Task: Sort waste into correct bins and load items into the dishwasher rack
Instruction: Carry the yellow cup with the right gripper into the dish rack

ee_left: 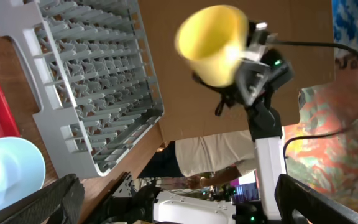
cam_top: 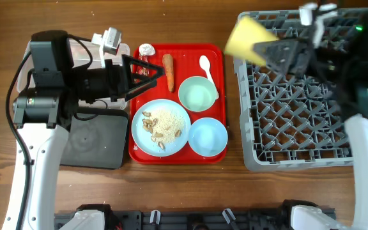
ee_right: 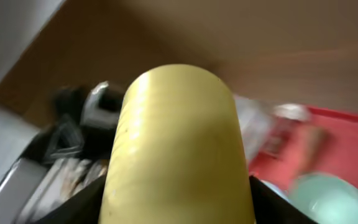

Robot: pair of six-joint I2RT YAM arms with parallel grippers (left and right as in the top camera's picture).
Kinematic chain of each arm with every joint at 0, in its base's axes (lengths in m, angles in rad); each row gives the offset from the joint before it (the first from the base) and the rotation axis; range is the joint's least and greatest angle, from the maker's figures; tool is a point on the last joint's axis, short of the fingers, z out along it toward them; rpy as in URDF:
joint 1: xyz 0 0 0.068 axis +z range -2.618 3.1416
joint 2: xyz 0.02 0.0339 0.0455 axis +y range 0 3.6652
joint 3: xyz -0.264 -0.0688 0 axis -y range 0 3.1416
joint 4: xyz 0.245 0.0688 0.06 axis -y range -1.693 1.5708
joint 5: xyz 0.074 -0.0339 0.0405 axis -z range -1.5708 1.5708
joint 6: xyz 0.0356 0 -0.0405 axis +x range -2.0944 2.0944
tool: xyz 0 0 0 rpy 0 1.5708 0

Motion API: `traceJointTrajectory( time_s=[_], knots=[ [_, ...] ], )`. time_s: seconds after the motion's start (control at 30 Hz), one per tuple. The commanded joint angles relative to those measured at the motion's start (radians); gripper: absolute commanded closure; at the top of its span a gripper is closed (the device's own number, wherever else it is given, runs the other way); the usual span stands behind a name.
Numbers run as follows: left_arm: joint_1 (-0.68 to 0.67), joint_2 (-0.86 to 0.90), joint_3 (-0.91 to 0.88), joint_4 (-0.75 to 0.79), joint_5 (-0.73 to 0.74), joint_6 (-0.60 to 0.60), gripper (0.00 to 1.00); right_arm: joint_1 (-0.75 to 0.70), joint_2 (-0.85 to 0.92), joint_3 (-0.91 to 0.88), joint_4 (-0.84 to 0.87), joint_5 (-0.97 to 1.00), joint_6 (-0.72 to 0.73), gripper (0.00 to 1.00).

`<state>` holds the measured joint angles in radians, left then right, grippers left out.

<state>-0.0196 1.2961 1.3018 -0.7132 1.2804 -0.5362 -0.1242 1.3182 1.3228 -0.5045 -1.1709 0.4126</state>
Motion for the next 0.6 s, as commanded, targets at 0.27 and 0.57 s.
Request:
traceJointTrajectory(
  time_s=[0.27, 0.57],
  knots=[
    [0.011, -0.001, 0.008, -0.002, -0.029, 0.005, 0.00, -0.062, 0.000, 0.006, -0.599, 1.044, -0.123, 0.55],
    [0.011, -0.001, 0.008, -0.002, -0.037, 0.005, 0.00, -0.061, 0.182, 0.006, -0.555, 1.058, -0.118, 0.54]
  ],
)
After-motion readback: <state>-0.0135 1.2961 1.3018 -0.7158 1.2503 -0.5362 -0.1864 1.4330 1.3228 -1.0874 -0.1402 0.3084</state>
